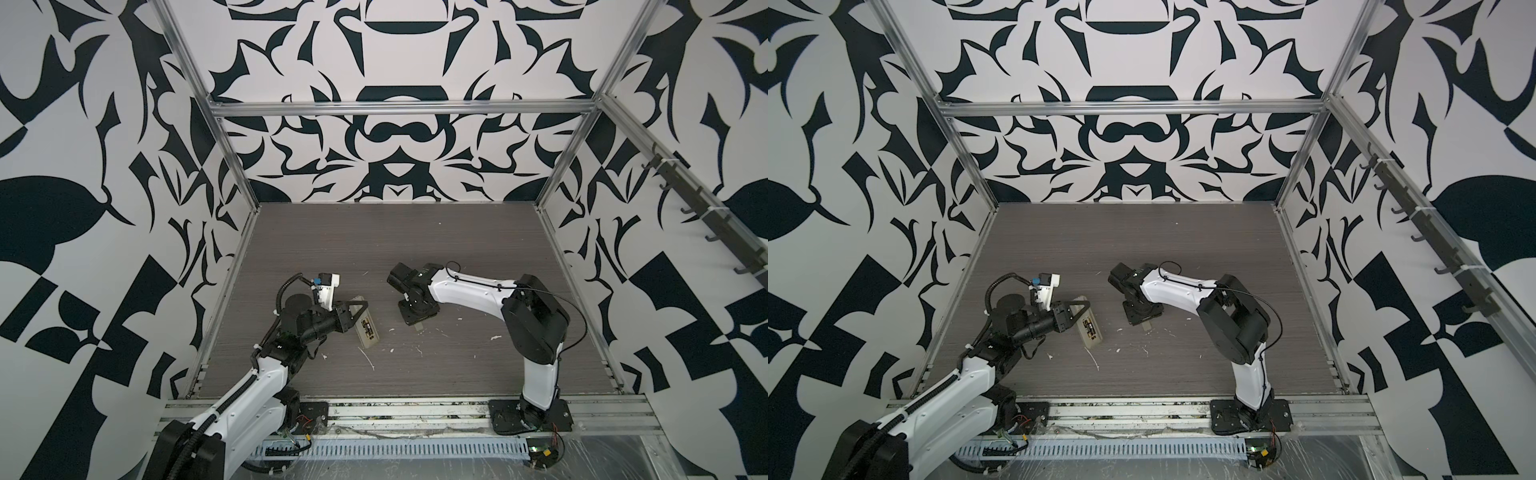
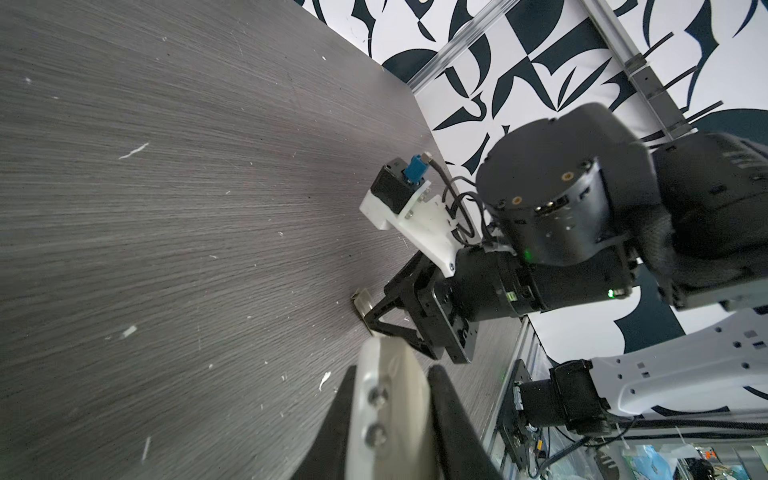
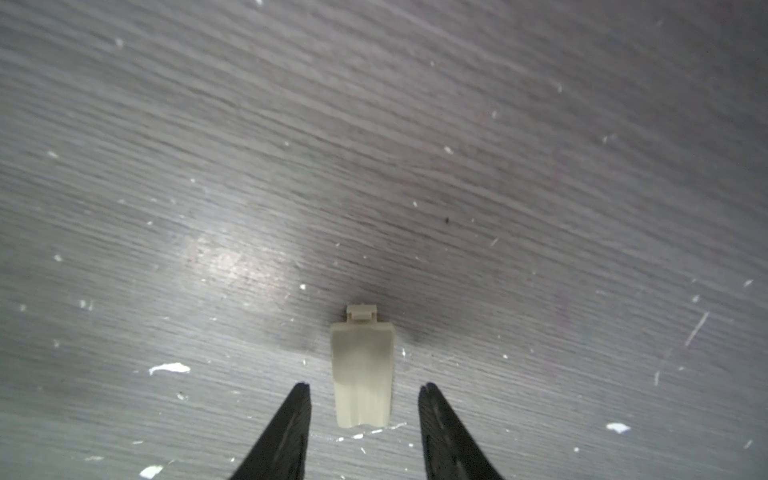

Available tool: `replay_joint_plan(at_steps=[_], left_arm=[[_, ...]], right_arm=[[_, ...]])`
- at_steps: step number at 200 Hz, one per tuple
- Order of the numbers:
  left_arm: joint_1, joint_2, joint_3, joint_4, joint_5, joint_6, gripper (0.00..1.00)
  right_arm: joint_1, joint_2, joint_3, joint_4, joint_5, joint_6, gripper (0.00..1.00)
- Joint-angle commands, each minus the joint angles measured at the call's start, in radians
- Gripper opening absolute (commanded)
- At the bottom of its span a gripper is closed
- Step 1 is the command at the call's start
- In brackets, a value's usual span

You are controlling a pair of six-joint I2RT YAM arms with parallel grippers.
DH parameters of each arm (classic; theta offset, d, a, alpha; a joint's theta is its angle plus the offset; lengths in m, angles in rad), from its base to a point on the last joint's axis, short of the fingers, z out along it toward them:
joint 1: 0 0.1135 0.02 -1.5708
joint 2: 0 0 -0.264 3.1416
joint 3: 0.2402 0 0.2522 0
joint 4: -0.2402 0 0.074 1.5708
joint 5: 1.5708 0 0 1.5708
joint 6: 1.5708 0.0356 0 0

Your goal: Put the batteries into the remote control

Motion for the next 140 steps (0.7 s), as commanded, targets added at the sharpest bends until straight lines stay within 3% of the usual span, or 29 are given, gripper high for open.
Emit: replay_joint_plan(at_steps=[1, 27, 140], left_arm=[[-0.002, -0.027, 0.027, -0.008, -0.010, 0.005, 0.00], [-0.003, -0.027, 0.033, -0.016, -0.012, 0.013, 0.00], [-0.003, -0.017, 0.025, -0.030, -0.036, 0.035, 0.00]], right_arm=[[-0.005, -0.053, -0.030, -0.002, 0.001, 0.023, 0.52], [-0.005, -0.057, -0.059, 0.024, -0.018, 0.039, 0.56], [0.022, -0.063, -0.146, 0.118, -0.106, 0.076, 0.55]])
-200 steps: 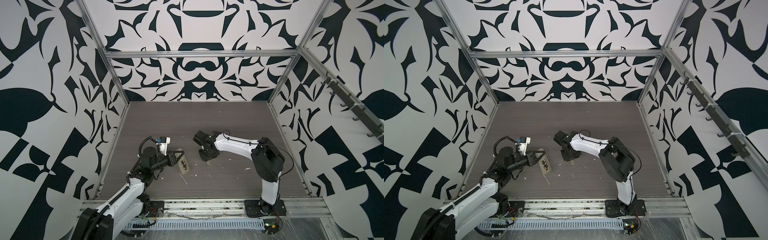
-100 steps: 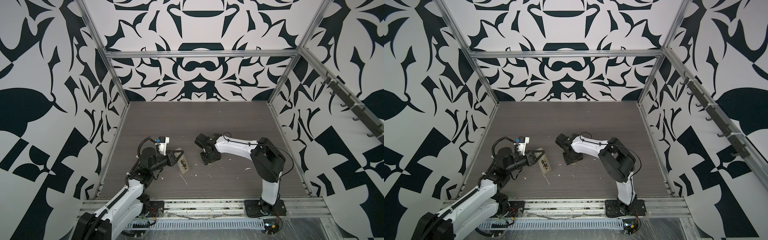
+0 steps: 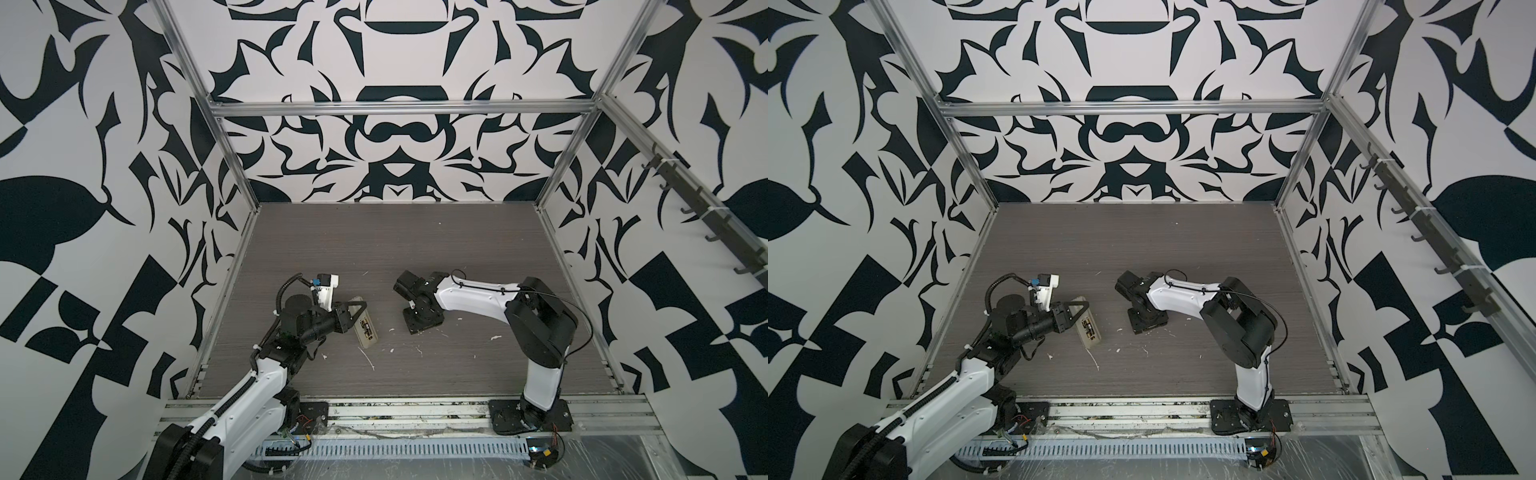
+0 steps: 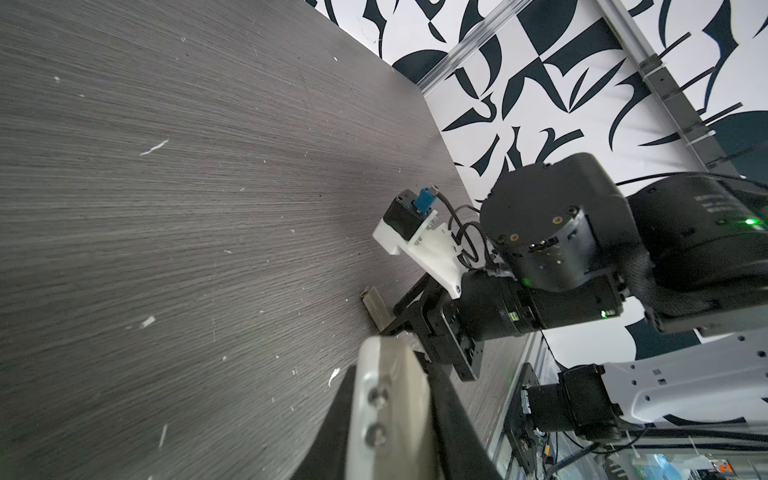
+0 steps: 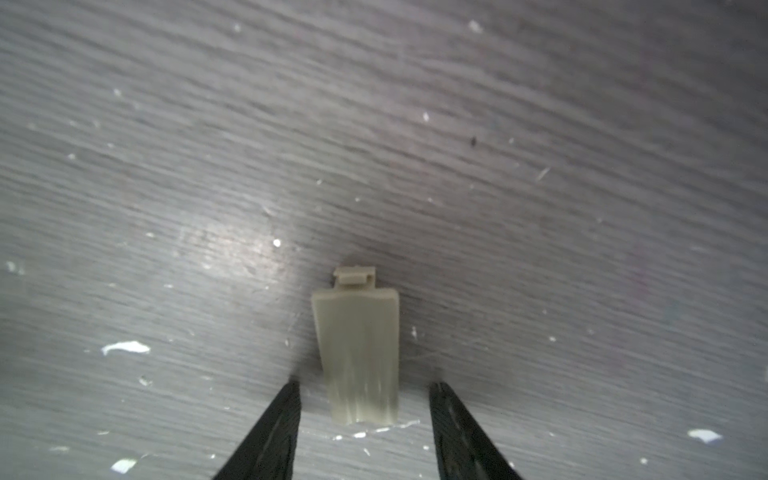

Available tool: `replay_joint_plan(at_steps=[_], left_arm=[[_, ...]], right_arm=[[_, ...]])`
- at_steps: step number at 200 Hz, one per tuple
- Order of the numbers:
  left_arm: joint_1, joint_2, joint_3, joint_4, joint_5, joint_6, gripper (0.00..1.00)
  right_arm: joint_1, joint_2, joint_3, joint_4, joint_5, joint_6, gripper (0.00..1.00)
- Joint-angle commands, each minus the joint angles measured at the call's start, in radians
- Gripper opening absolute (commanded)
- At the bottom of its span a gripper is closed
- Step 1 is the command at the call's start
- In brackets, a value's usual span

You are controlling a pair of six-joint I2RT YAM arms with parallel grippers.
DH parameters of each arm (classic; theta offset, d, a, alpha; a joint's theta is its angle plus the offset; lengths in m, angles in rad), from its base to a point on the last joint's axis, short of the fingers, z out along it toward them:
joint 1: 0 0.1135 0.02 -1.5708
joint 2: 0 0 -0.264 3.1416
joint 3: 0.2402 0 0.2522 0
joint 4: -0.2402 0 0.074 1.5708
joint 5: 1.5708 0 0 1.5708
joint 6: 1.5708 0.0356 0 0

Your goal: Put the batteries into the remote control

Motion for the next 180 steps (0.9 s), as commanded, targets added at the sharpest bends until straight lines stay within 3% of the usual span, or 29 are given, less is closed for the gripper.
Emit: replay_joint_plan(at_steps=[1, 99, 125, 180], left_arm=[[-0.003, -0.006, 0.025, 0.006, -0.012, 0.021, 0.00], [-0.003, -0.081, 0.006, -0.053, -0.110, 0.018, 0.00], [0.000, -0.072, 0.022, -0.155, -0.224, 0.031, 0.00], [0.012, -0.110, 0.001, -0.182, -0.249, 0.002, 0.00]], right_arm=[[0.023, -0.015, -0.009, 0.022, -0.034, 0.031, 0.55], [0.080, 0.051, 0.060, 0.112, -0.129, 0.090, 0.53], [0.088, 0.091, 0.113, 0.115, -0.136, 0.067, 0.53], [0.066, 0.134, 0.173, 0.128, -0.076, -0.022, 0.53]])
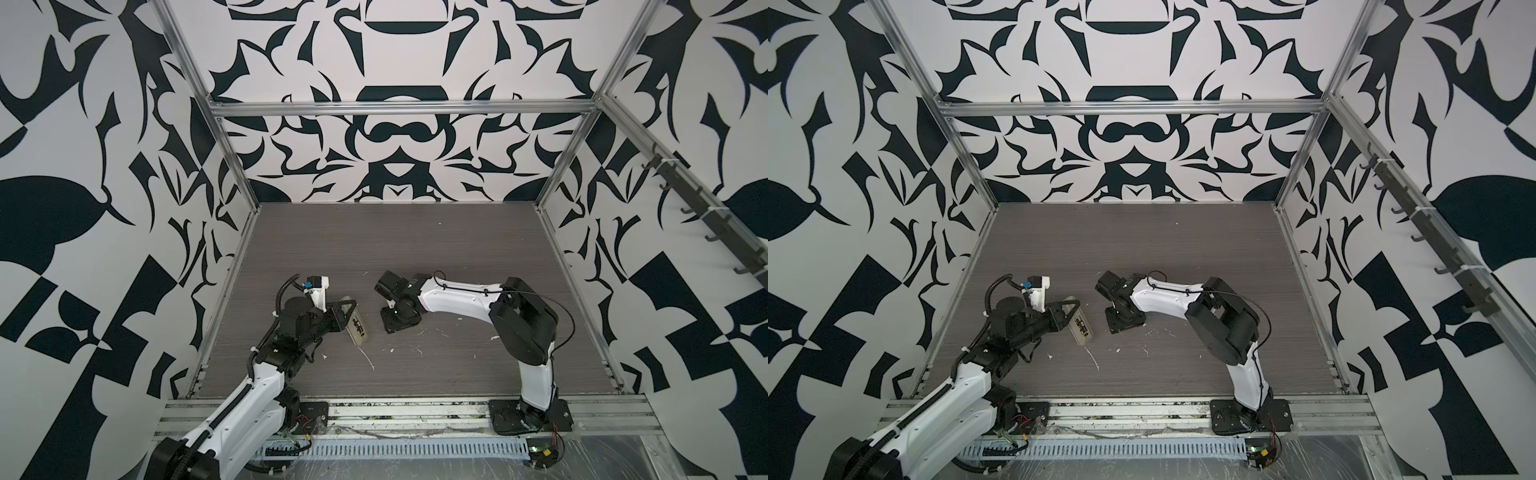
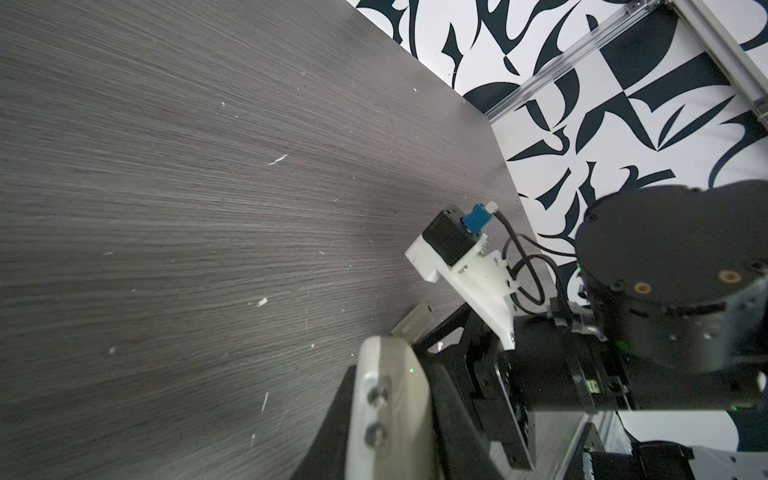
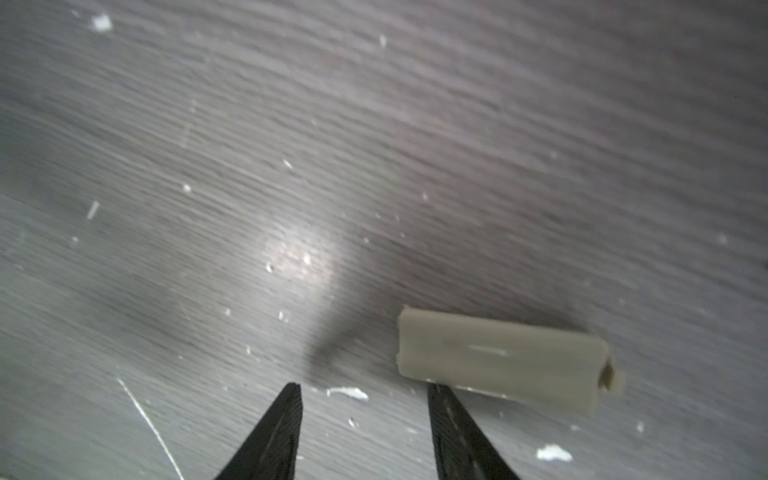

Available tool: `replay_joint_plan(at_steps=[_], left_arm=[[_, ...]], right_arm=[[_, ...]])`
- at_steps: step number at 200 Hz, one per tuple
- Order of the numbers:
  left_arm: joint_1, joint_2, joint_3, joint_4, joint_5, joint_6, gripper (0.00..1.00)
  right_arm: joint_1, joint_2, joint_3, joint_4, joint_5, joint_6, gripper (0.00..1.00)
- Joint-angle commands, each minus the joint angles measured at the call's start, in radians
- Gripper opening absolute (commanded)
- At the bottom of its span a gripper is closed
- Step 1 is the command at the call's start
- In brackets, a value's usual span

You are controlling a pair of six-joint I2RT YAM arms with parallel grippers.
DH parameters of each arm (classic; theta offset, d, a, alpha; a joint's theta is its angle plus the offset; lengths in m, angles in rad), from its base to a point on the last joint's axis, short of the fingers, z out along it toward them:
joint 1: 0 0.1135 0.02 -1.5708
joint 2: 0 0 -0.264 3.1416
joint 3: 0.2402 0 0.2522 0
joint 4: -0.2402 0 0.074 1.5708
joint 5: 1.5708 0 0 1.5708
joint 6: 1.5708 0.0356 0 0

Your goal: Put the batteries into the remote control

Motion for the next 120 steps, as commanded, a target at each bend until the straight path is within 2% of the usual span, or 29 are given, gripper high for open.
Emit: replay_joint_plan(at_steps=[1, 46, 98, 120], left_arm=[[0.004, -0.037, 0.002, -0.031, -0.037, -0.006, 0.00], [0.003, -0.066, 0.008, -0.057, -0.052, -0.009, 0.00], [0.004, -0.069, 0.017, -0.073, -0.048, -0.011, 0.00], [0.004, -0.056, 0.007, -0.051, -0.051, -0.014, 0.00]], right_arm=[[-0.011, 0.028, 0.025, 0.043, 0.025, -0.062, 0.53], [-0.067, 0.043, 0.068, 0.045, 0.055, -0.144, 0.53], [-0.073, 0.032, 0.117, 0.015, 0.049, -0.284, 0.46], [-0.073, -0.054, 0.067, 0.048, 0.013, -0.315, 0.59]])
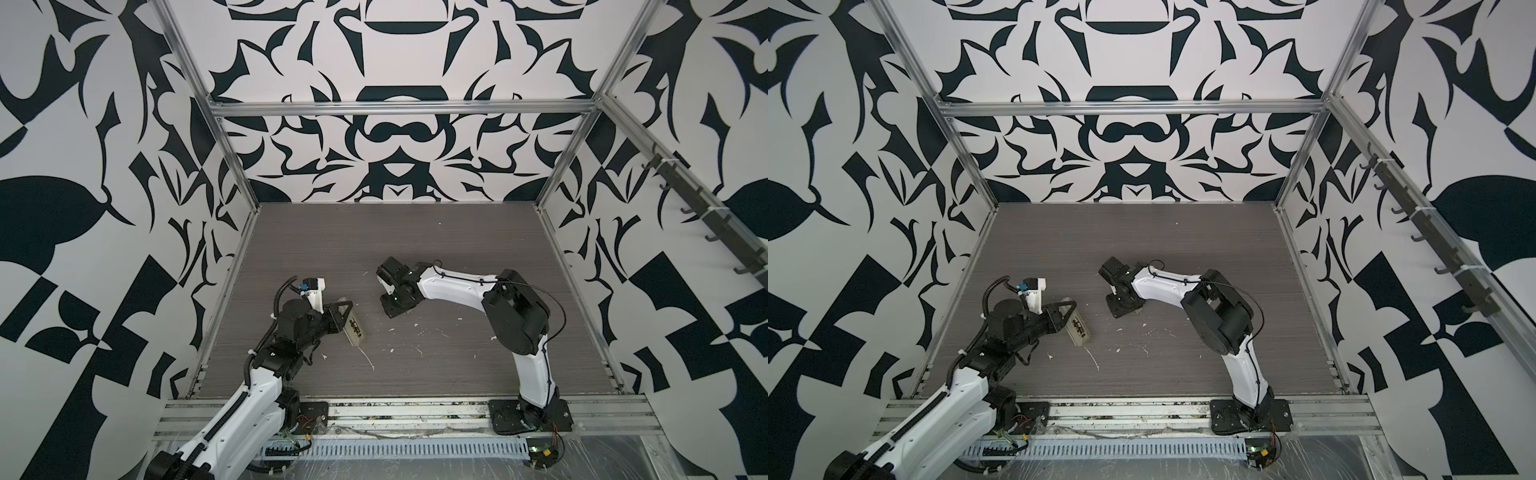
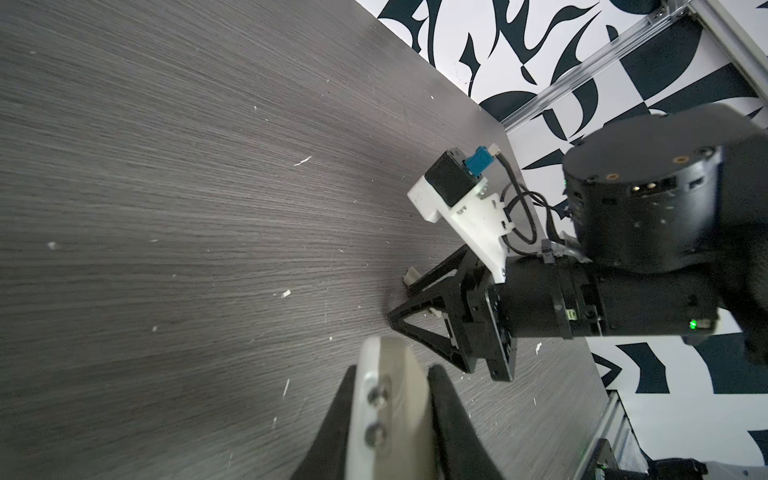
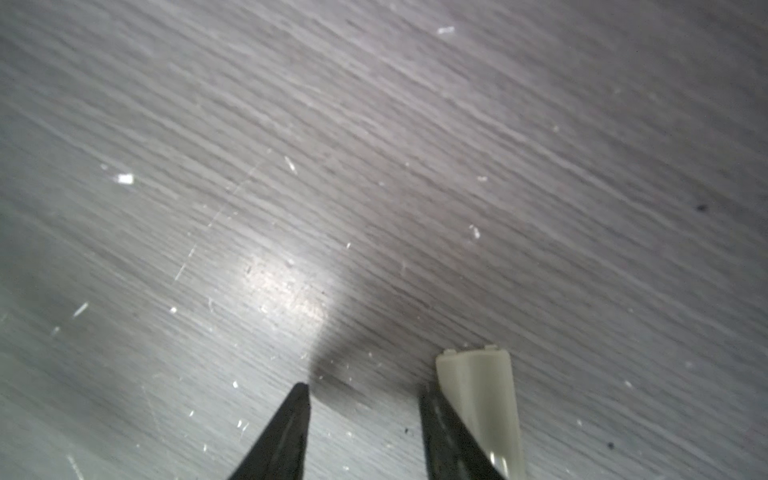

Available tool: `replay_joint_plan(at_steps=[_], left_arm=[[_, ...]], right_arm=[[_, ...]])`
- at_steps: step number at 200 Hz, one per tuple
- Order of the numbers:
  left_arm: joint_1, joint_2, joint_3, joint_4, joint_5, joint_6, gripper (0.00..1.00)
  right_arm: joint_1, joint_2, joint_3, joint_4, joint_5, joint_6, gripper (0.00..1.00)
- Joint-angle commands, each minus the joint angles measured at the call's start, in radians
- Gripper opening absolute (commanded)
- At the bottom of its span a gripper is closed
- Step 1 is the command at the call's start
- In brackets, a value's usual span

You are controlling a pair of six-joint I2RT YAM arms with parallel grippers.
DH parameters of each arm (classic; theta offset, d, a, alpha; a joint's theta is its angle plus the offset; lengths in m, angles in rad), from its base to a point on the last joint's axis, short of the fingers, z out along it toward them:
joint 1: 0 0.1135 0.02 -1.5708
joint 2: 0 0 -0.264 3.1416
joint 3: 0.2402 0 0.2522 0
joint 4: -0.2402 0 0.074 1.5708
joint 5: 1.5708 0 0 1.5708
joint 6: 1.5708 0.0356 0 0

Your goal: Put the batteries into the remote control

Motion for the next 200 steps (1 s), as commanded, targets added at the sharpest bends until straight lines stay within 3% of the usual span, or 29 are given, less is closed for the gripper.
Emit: replay_joint_plan(at_steps=[1, 88, 149, 200], left_arm=[[0.004, 0.002, 0.007, 0.024, -0.006, -0.010, 0.00], [0.004, 0.067, -0.011, 0.187, 0.076, -0.016, 0.00], [0.003, 0.104, 0.005, 0.236, 0.102, -0.004, 0.00], [0.003, 0.125, -0.001, 0.266, 0.095, -0.018, 0.00]], right_arm=[[0.005, -0.110, -0.013, 0.000, -0.022, -0.077, 0.59], [0.001, -0.125, 0.151, -0.365, 0.132, -0.039, 0.66], [-0.027, -0.070, 0.145, -0.384, 0.106, -0.010, 0.64], [-0.057, -0.034, 0.176, -0.380, 0.058, -0.061, 0.63]])
